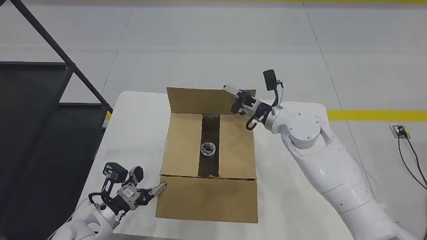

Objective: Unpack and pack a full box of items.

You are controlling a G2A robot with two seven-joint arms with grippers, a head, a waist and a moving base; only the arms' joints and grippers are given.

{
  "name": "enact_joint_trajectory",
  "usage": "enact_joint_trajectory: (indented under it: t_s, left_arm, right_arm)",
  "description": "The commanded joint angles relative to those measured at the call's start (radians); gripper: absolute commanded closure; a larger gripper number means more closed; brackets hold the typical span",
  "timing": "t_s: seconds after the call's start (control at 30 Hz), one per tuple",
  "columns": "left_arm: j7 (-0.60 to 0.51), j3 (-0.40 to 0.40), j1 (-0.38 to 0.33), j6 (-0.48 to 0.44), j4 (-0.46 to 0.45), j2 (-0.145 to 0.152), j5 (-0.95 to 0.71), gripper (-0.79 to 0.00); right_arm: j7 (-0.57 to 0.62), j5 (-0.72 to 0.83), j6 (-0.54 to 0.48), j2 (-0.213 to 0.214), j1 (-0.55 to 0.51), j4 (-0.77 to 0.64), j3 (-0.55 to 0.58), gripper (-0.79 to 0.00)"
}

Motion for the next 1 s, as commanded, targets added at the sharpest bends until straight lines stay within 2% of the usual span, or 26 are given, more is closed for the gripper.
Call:
enact_joint_trajectory:
  t_s: [0.0, 0.1, 0.3, 0.4, 0.53, 0.8, 0.97]
  left_arm:
    - [0.000, 0.001, 0.000, 0.001, -0.001, 0.000, 0.002, -0.785]
    - [0.009, 0.011, 0.008, 0.008, -0.008, 0.000, 0.030, -0.785]
    - [0.043, 0.018, 0.030, 0.025, -0.008, -0.001, 0.049, -0.785]
    - [0.061, 0.013, 0.041, 0.031, -0.006, -0.001, 0.038, -0.785]
    - [0.069, 0.004, 0.050, 0.027, -0.010, 0.001, 0.026, -0.785]
    - [0.061, 0.001, 0.052, 0.012, -0.022, 0.003, 0.023, -0.785]
    - [0.053, 0.005, 0.052, 0.003, -0.028, 0.005, 0.028, -0.785]
  right_arm:
    - [-0.082, 0.025, 0.011, -0.022, 0.041, 0.052, -0.031, -0.785]
    - [-0.190, 0.010, 0.032, -0.060, 0.107, 0.138, -0.089, -0.785]
    - [-0.228, 0.041, 0.044, -0.134, 0.230, 0.368, -0.170, -0.785]
    - [-0.189, 0.062, 0.050, -0.170, 0.283, 0.483, -0.199, -0.785]
    - [-0.080, 0.065, 0.062, -0.210, 0.340, 0.621, -0.232, -0.785]
    - [0.003, 0.054, 0.041, -0.264, 0.381, 0.762, -0.259, -0.785]
    - [0.005, 0.074, -0.035, -0.283, 0.389, 0.807, -0.242, -0.785]
